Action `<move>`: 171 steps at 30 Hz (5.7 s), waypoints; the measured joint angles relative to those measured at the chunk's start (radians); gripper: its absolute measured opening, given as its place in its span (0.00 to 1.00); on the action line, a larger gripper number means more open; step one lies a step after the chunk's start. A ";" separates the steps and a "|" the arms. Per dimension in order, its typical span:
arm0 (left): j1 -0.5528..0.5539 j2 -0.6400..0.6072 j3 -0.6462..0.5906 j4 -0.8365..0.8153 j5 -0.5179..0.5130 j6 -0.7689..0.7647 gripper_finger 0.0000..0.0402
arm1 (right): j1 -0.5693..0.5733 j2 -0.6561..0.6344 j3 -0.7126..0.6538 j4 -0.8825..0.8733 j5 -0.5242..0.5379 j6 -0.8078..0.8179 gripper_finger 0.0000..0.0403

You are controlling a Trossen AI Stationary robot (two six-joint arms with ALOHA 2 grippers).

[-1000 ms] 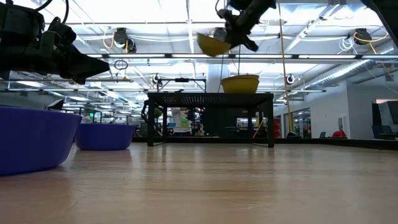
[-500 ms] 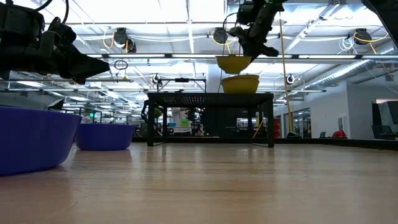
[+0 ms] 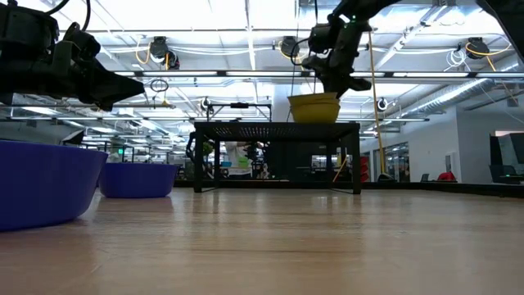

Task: Pick & Place Mini bowls
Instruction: Stack the white patterned bowl on the white patterned bowl on the shelf, then put the top blue bowl on the shelf

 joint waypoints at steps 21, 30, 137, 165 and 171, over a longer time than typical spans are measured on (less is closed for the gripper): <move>0.000 0.000 0.000 0.000 0.000 0.000 0.20 | -0.008 -0.153 -0.018 0.114 0.157 -0.031 0.24; 0.000 0.000 0.000 0.000 0.000 0.000 0.20 | 0.087 -0.380 -0.123 0.225 0.181 -0.211 0.23; -0.093 1.182 0.703 -0.775 -0.386 0.108 0.60 | 0.613 -1.465 -1.943 1.792 0.231 -0.578 0.00; -0.158 1.240 0.702 -0.762 -0.336 0.139 0.60 | 0.613 -1.465 -1.943 1.792 0.231 -0.577 0.00; -0.165 1.229 0.702 -0.761 -0.357 0.107 0.60 | 0.613 -1.464 -1.943 1.792 0.231 -0.577 0.00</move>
